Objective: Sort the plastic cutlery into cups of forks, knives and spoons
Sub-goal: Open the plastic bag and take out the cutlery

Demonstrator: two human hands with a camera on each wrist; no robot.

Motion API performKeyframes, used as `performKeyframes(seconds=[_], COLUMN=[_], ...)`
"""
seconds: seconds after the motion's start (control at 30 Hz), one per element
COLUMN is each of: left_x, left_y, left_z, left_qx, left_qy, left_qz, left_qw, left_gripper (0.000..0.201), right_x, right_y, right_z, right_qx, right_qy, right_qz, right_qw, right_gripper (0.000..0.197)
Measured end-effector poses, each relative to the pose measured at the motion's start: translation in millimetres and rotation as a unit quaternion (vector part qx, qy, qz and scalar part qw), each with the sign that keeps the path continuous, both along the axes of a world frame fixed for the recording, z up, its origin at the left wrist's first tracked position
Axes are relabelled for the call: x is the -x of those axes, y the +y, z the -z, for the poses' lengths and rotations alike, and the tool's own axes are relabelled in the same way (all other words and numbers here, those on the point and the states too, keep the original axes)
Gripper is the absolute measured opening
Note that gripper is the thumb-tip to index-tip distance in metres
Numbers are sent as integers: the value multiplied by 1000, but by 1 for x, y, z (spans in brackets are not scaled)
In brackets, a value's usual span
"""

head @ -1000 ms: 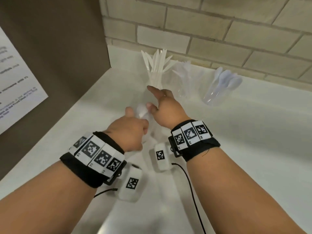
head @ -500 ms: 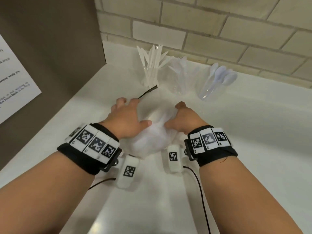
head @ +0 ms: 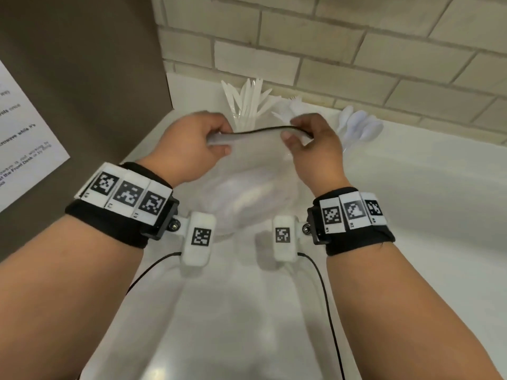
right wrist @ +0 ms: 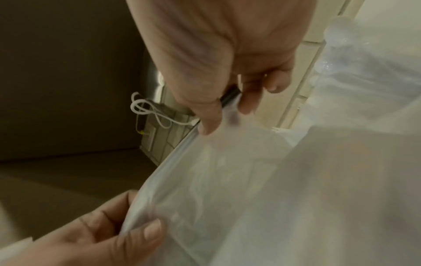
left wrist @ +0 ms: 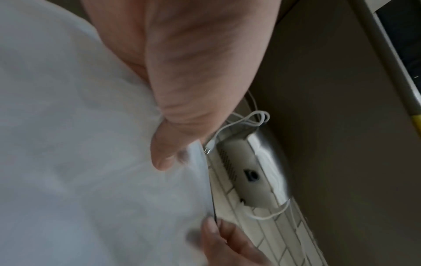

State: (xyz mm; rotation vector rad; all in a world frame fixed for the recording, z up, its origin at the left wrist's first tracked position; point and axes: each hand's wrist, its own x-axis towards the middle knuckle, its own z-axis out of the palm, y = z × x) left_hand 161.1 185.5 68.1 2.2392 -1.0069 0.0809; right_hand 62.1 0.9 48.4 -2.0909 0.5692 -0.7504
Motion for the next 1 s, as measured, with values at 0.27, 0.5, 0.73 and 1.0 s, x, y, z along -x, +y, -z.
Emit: performKeyframes(seconds=[0.27,0.5,0.73,1.0], left_x=[-9,9,3,9], left_y=[16,-3,13,10], left_z=[-38,-38,-42,-51], left_qx=[64,185,224,316], left_qy=[38,76,295,271], left_qz=[-18,25,25,30], left_qw=[997,980,928,909], left_gripper=[24,36,3,16], right_x=[18,8,5,8], right_y=[-33,37,23,36], right_z=[-30,-55,-61,-73], right_qx=[85,316,222,203], right_qy=[-26,55,7,16], right_qz=[167,-18,-32,-41], right_qw=[982,947,974,978], right_gripper=[24,28,10,10])
